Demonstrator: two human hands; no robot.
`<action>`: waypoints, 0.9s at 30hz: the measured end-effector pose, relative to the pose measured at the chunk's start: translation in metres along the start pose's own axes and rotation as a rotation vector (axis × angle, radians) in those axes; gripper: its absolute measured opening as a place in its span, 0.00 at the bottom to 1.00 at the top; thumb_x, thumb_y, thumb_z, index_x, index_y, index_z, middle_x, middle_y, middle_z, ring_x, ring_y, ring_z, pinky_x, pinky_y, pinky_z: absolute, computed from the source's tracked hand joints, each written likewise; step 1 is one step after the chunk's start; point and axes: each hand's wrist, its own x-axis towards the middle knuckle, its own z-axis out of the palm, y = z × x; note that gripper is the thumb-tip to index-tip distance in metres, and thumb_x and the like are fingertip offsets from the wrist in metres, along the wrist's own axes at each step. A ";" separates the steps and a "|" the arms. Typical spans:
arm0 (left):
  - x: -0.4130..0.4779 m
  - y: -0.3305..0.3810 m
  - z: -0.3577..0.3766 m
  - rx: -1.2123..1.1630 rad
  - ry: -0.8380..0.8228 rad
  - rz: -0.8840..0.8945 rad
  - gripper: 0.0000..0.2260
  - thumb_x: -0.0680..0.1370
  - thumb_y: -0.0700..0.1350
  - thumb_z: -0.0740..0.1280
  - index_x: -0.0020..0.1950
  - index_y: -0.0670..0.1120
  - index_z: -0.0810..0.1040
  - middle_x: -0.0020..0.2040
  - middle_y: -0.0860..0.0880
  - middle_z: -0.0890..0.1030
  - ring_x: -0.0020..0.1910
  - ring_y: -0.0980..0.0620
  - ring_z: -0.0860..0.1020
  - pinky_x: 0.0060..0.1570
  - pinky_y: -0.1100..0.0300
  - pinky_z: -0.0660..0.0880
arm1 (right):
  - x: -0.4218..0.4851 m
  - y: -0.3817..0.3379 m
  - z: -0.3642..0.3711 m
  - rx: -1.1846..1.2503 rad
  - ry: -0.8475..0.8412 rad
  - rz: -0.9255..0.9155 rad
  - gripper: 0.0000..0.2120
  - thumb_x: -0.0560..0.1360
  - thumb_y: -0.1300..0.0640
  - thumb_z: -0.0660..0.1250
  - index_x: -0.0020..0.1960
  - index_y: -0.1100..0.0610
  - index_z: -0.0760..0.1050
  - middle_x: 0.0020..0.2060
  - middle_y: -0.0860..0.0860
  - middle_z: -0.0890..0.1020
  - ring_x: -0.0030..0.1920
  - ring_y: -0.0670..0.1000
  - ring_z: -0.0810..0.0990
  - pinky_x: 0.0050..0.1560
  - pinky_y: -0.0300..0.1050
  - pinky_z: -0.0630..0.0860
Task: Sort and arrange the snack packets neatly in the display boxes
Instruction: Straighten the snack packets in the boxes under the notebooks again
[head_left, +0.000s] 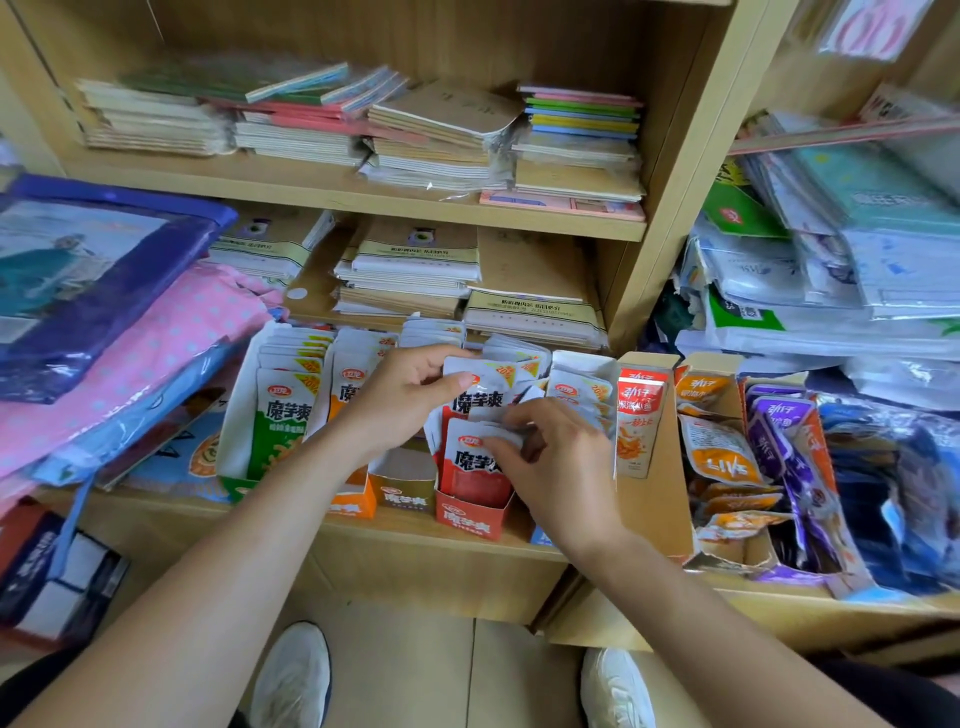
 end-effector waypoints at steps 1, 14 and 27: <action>-0.001 0.001 0.000 -0.030 -0.012 -0.030 0.10 0.82 0.42 0.67 0.57 0.57 0.81 0.51 0.60 0.86 0.57 0.61 0.81 0.60 0.62 0.75 | -0.001 0.001 -0.001 0.023 -0.009 0.016 0.14 0.69 0.53 0.80 0.50 0.53 0.78 0.46 0.43 0.79 0.37 0.41 0.77 0.38 0.36 0.76; -0.052 -0.023 0.020 0.349 0.232 -0.062 0.29 0.67 0.65 0.75 0.64 0.55 0.79 0.54 0.58 0.83 0.49 0.58 0.82 0.51 0.48 0.81 | 0.064 0.034 -0.053 0.045 -0.460 0.026 0.24 0.75 0.57 0.74 0.69 0.51 0.74 0.63 0.45 0.78 0.60 0.44 0.75 0.51 0.26 0.69; -0.038 -0.021 0.016 0.296 0.328 0.140 0.05 0.78 0.46 0.72 0.50 0.55 0.86 0.40 0.56 0.85 0.39 0.52 0.83 0.39 0.43 0.79 | 0.078 0.044 -0.034 -0.024 -0.338 0.000 0.06 0.72 0.61 0.77 0.41 0.53 0.81 0.36 0.42 0.81 0.38 0.38 0.79 0.40 0.31 0.73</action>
